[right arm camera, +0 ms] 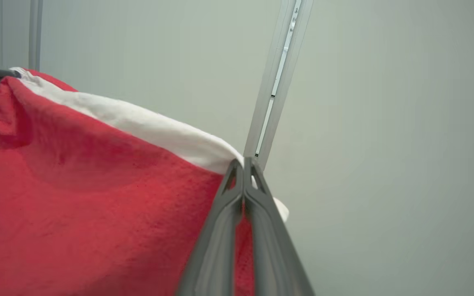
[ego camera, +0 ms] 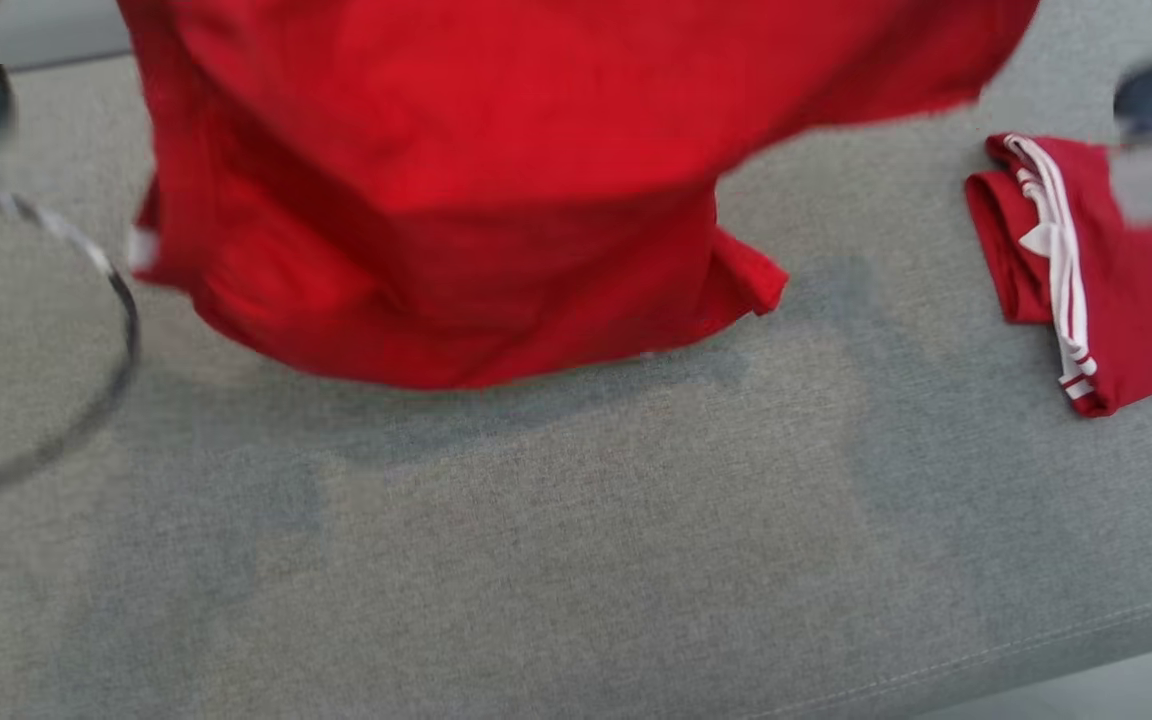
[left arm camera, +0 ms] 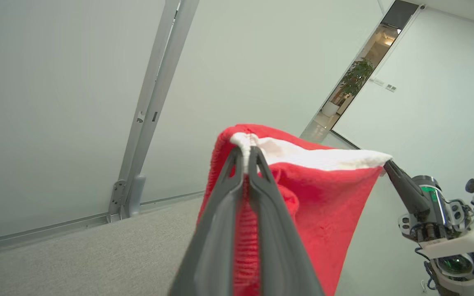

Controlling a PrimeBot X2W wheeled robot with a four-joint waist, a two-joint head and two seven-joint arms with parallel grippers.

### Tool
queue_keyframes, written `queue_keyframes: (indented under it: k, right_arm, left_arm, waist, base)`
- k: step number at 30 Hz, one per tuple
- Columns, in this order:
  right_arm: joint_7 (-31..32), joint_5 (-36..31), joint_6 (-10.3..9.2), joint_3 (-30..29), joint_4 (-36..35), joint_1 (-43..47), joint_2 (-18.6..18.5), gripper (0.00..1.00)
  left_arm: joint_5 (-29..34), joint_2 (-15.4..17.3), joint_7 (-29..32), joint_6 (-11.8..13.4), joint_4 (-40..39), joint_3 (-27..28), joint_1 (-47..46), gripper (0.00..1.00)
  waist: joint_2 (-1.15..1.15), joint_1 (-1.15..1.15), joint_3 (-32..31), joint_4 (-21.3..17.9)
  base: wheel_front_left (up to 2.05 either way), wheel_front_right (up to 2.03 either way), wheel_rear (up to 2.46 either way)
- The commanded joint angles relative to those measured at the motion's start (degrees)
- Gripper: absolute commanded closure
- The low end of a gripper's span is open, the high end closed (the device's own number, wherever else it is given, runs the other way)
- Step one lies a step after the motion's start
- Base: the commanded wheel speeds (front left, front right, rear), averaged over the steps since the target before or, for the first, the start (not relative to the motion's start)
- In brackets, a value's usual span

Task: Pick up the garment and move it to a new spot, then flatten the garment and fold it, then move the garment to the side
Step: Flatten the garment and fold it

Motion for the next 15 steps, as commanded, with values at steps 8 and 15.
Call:
queue_keyframes:
  k: [8, 15]
  right_arm:
    - [-12.7, -14.2, -0.1, -1.2, 30.3, -28.9, 14.1, 1.0]
    - [-26.4, -23.0, -0.08, -1.9, 44.7, -37.3, 20.0, 1.0]
  left_arm:
    - [14.2, -4.6, -13.9, -5.6, 30.1, -4.9, -26.2, 1.0]
    - [19.8, -7.9, -30.3, -15.6, 46.0, -7.0, -33.8, 1.0]
  waist:
    - [0.0, 0.0, 16.1, 0.5]
    - [0.0, 0.0, 17.5, 0.2]
  base:
    - [0.0, 0.0, 0.0]
    - [0.0, 0.0, 0.0]
